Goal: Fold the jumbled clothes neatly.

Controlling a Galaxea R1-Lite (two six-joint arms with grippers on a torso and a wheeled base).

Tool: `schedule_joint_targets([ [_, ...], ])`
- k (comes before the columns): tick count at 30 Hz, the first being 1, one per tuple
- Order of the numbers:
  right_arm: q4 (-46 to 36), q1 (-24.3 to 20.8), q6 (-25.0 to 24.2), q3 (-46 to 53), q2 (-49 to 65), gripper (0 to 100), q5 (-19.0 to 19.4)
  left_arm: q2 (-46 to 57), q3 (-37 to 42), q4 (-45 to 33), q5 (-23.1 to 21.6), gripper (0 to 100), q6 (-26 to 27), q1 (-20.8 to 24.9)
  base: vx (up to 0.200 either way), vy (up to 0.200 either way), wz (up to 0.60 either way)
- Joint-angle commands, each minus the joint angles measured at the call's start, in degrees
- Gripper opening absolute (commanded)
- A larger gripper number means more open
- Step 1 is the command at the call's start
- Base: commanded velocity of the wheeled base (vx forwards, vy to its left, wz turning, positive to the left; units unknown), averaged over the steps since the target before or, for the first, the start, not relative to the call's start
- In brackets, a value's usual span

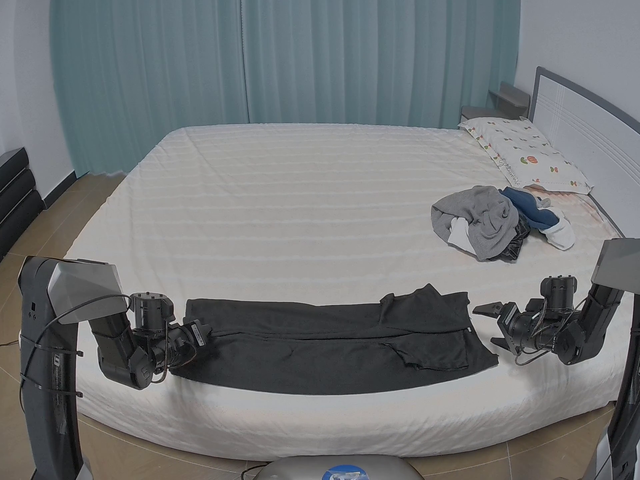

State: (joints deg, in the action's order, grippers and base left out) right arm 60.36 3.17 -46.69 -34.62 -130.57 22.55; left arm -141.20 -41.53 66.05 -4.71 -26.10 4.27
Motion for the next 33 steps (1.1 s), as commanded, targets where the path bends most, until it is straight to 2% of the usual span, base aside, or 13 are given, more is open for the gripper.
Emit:
schedule_joint_targets([
  [1, 0.0, 0.1, 0.0, 0.0, 0.0, 100, 0.0, 0.1, 0.0, 0.1, 0.1, 0, -0.1, -0.3, 0.0, 0.0, 0.0],
  [14, 0.0, 0.1, 0.0, 0.1, 0.0, 100, 0.0, 1.5, 0.7, 2.2, 0.3, 0, -0.2, -2.9, 0.0, 0.0, 0.0],
  [21, 0.0, 0.1, 0.0, 0.2, 0.0, 100, 0.0, 2.0, 2.2, 2.1, 0.0, 0, -0.3, -2.5, 0.0, 0.0, 0.0],
  [22, 0.0, 0.0, 0.0, 0.2, 0.0, 100, 0.0, 2.0, 2.2, 2.2, -0.1, 100, -0.4, -2.4, 0.0, 0.0, 0.0],
  [33, 0.0, 0.0, 0.0, 0.1, 0.0, 100, 0.0, 3.4, 2.2, 2.5, 0.4, 100, -0.5, 0.1, 0.0, 0.0, 0.0],
])
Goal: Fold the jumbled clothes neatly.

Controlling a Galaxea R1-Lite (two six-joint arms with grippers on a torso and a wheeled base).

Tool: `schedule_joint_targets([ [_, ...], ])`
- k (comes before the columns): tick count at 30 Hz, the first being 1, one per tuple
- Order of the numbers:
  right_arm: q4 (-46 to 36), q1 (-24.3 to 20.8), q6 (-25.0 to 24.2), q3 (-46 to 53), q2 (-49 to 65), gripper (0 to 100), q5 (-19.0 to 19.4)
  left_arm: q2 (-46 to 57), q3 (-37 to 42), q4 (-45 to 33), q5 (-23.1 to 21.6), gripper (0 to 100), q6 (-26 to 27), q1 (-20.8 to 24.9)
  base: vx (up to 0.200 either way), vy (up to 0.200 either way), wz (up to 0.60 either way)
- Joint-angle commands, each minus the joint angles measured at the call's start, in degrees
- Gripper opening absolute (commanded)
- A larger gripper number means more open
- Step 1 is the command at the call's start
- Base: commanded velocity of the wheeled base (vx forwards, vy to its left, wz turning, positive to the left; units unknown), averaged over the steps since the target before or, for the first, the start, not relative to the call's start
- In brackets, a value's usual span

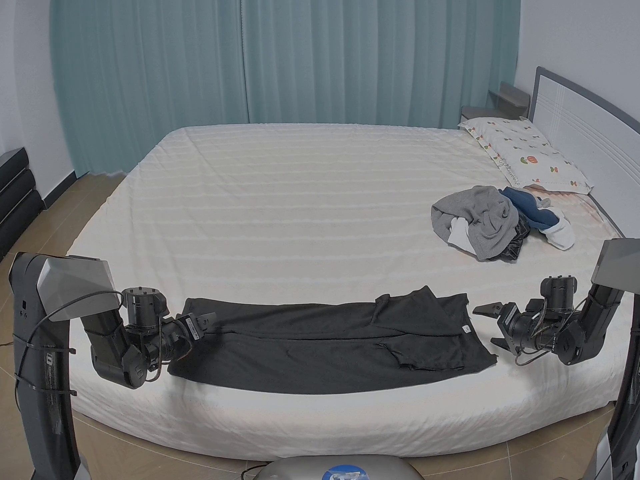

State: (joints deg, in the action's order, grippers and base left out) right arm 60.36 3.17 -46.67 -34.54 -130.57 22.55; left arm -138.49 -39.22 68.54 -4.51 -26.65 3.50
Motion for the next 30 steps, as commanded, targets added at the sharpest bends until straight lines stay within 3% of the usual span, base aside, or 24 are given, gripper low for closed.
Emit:
schedule_joint_targets([
  [1, 0.0, 0.0, 0.0, 0.0, 0.0, 100, 0.0, 0.8, 0.0, 0.0, 0.1, 100, 0.0, 0.9, 0.0, 0.0, 0.0],
  [6, 0.0, 0.0, 0.0, 0.0, 0.0, 100, 0.0, 0.8, 0.7, -0.2, 0.3, 100, 0.4, 1.7, 0.0, 0.0, 0.0],
  [7, 0.0, 0.0, 0.0, -0.1, 0.1, 100, 0.0, 0.7, 0.7, -0.2, 0.4, 0, 0.4, 1.7, 0.0, 0.0, 0.0],
  [16, 0.0, 0.1, -0.3, -0.1, 0.1, 100, 0.0, 2.9, 0.9, -0.9, 4.7, 0, 1.5, 2.3, 0.0, 0.0, 0.0],
  [30, 0.1, 0.6, -2.0, -0.4, 0.8, 100, 0.0, 3.1, 1.6, -0.8, 4.7, 0, 2.7, -0.7, 0.0, 0.0, 0.0],
])
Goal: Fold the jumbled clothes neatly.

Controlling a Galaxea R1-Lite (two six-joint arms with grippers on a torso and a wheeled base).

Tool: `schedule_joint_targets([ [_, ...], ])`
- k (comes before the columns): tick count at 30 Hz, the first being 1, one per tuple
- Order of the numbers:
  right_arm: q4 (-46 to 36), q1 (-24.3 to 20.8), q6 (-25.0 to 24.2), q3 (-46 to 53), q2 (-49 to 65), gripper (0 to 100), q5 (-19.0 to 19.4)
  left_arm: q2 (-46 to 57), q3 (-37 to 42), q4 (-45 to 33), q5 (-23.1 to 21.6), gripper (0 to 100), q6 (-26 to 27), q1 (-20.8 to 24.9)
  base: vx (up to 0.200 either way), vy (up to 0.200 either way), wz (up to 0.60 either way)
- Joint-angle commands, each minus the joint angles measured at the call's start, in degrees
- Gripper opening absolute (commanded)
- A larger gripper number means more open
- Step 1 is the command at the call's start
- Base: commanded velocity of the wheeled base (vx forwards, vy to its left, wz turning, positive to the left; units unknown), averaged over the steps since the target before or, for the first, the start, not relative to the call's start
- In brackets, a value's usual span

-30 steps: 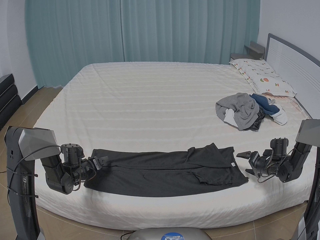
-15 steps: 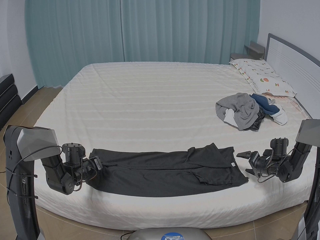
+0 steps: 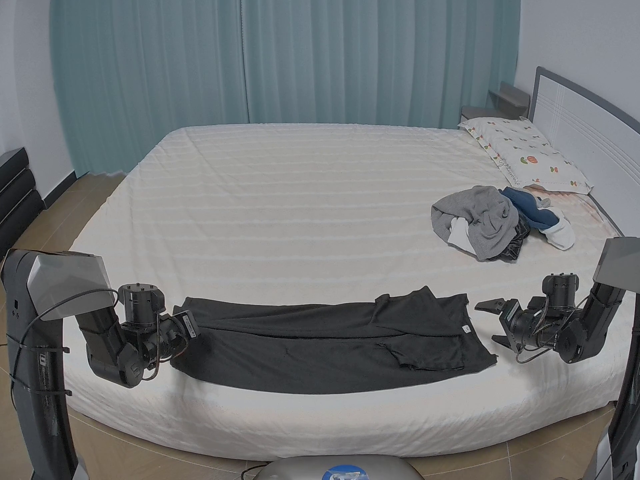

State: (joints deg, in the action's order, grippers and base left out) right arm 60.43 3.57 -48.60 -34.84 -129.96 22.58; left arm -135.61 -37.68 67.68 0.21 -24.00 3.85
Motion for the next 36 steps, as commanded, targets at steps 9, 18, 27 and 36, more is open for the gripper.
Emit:
schedule_joint_targets([
  [9, 2.2, 1.4, -1.9, -0.1, 0.9, 100, 0.0, 0.5, 0.0, 0.0, -0.7, 0, 0.0, -3.6, 0.0, 0.0, 0.0],
  [18, 2.1, 2.0, -2.0, -0.7, 0.7, 100, 0.0, 3.7, 0.0, -1.9, -4.3, 0, -0.2, -6.8, 0.0, 0.0, 0.0],
  [27, 2.1, 2.0, -2.0, -0.6, 0.4, 100, 0.0, 3.0, -1.1, -3.4, -5.5, 0, -0.8, -6.4, 0.0, 0.0, 0.0],
  [36, 2.1, 1.9, -2.0, -0.9, 0.3, 100, 0.0, 2.5, -1.3, -3.2, -5.6, 0, -3.4, -6.3, -0.089, 0.0, 0.0],
])
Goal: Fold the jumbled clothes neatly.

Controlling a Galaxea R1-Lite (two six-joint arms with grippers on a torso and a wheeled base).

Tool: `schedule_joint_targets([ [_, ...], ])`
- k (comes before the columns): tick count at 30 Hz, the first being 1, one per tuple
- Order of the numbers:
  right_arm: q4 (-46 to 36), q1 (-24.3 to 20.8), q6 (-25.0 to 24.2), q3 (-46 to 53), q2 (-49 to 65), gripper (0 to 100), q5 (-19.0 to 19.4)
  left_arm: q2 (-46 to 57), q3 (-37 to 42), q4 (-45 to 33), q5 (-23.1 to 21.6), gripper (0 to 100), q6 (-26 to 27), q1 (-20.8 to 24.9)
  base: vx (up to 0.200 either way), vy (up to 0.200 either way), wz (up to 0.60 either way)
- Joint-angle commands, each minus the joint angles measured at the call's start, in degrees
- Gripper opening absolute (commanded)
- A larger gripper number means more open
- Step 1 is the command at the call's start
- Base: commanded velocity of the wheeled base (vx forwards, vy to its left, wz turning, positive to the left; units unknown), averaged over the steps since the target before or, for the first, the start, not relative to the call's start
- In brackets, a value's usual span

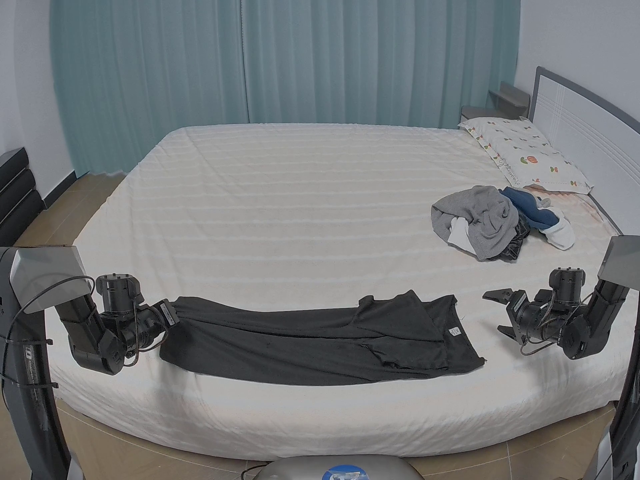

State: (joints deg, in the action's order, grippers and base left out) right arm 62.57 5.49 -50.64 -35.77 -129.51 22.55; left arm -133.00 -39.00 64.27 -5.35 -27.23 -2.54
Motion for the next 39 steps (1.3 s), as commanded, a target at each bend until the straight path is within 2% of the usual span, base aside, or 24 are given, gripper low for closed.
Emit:
schedule_joint_targets([
  [1, 0.0, 0.1, 0.0, 0.0, -0.2, 100, 0.0, -0.1, 0.0, 0.3, 0.0, 0, -0.3, 0.1, -0.2, 0.0, 0.0],
  [8, 0.0, 0.0, -0.1, 0.0, -0.2, 100, 0.0, 0.5, -0.6, 0.4, 0.3, 0, -2.6, 2.0, -0.029, 0.0, 0.0],
  [15, 0.0, 0.0, -0.1, 0.2, -0.2, 100, 0.0, 1.4, -4.2, -1.3, 3.0, 0, -4.8, 5.6, 0.0, -0.029, 0.0],
  [22, 0.0, 0.0, -0.1, 0.2, -0.2, 100, 0.1, 4.7, -7.8, -10.8, 5.5, 0, -4.8, 9.7, 0.0, -0.2, 0.0],
  [23, 0.0, 0.0, -0.1, 0.2, -0.2, 100, 0.2, 6.2, -9.5, -14.8, 6.7, 0, -4.8, 11.1, 0.0, -0.2, 0.0],
  [26, 0.0, 0.0, -0.1, 0.3, -0.2, 100, 0.7, 7.8, -12.1, -20.1, 8.4, 0, -5.0, 13.5, 0.0, -0.2, 0.0],
  [31, 0.0, 0.0, -0.1, 0.5, -0.2, 100, 0.8, 10.0, -14.4, -25.1, 11.0, 0, -5.1, 17.3, 0.0, -0.2, 0.0],
  [39, 0.0, -0.5, -0.1, 0.8, -0.3, 100, 0.8, 10.5, -19.8, -33.6, 12.5, 0, -6.3, 22.4, 0.0, -0.2, 0.0],
])
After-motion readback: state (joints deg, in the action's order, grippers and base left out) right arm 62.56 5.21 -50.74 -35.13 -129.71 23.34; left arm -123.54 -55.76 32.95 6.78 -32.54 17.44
